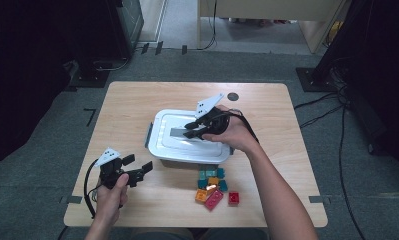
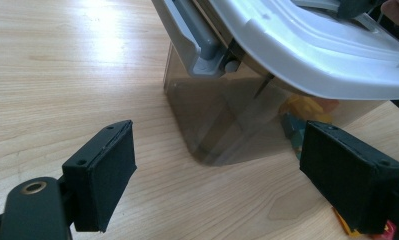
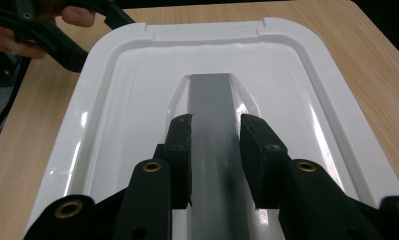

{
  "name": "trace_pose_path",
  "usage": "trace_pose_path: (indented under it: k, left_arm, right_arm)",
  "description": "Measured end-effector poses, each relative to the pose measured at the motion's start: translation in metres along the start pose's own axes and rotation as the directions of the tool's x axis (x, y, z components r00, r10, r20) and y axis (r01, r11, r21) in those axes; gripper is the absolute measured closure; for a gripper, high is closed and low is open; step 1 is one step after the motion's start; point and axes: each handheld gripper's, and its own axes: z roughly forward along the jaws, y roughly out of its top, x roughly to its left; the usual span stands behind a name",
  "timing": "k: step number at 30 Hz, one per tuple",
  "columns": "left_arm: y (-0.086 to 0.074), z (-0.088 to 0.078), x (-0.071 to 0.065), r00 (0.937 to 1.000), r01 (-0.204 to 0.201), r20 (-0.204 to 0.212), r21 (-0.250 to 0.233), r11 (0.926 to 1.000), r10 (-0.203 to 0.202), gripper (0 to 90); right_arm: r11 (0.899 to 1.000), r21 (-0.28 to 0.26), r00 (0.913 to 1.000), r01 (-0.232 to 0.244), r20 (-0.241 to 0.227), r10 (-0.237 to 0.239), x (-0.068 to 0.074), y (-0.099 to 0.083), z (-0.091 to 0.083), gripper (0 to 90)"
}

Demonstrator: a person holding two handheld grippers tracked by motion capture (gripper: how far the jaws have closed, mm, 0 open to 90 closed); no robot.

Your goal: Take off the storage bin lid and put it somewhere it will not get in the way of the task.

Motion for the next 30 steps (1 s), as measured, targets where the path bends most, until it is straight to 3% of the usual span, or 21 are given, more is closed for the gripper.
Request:
trace_pose_path:
  k: [4,9,19,30]
  left_arm:
    - [0.000,-0.001,0.000,0.9999,0.009,0.012,-0.014,0.9999,-0.009,14.4]
    - [0.001,-0.003,0.002,0.9997,0.025,0.005,-0.042,0.9988,-0.025,21.8]
    - [0.001,-0.004,0.006,0.9988,0.048,-0.003,-0.055,0.9973,-0.048,23.5]
    - [0.001,-0.005,0.008,0.9985,0.051,-0.014,-0.054,0.9972,-0.052,23.4]
  right_arm:
    - [1.000,0.006,0.9997,0.022,-0.009,-0.022,0.001,0.003,-0.003,67.9]
    - [1.000,-0.002,0.9995,0.028,-0.013,-0.028,0.002,0.004,-0.006,68.0]
    - [0.999,-0.038,0.9993,-0.021,0.029,0.022,0.000,0.008,-0.018,68.0]
    - [0.996,-0.066,0.9913,-0.068,0.109,0.075,0.006,0.009,-0.043,68.0]
